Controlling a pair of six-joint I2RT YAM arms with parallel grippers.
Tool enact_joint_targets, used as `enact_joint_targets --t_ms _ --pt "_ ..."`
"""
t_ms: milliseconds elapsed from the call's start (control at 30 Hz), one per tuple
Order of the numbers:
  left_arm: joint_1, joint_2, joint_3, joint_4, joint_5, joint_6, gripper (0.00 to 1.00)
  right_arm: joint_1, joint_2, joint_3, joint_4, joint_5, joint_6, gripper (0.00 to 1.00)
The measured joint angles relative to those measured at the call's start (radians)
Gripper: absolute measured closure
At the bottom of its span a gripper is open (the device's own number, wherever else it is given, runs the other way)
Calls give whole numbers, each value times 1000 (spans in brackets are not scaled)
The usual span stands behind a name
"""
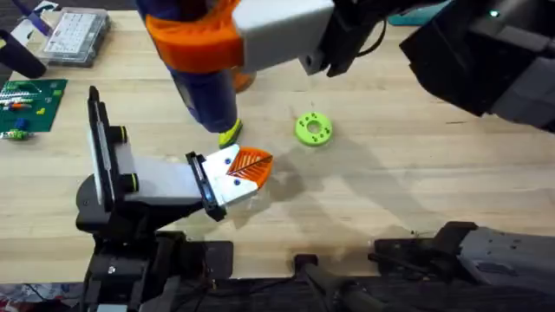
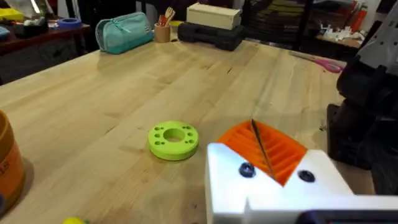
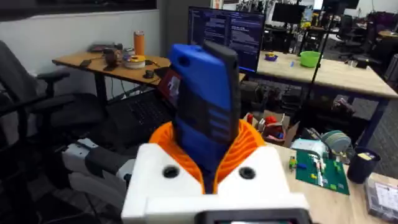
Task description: Pick up the gripper from the table and insert it into the empty holder that is missing its gripper. Then pick up a screw, insert it into the mounting hole, and use the screwdriver to tighten it. Finally, clean up the table by picking up the vegetable and placing it into the bucket.
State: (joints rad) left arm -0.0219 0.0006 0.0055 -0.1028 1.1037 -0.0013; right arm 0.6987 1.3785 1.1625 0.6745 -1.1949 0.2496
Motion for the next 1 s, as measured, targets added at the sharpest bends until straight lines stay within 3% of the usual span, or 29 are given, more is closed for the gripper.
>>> enact_joint_targets --t_ms 1000 --pt "0 0 0 0 0 0 984 42 46 0 6 1 -37 952"
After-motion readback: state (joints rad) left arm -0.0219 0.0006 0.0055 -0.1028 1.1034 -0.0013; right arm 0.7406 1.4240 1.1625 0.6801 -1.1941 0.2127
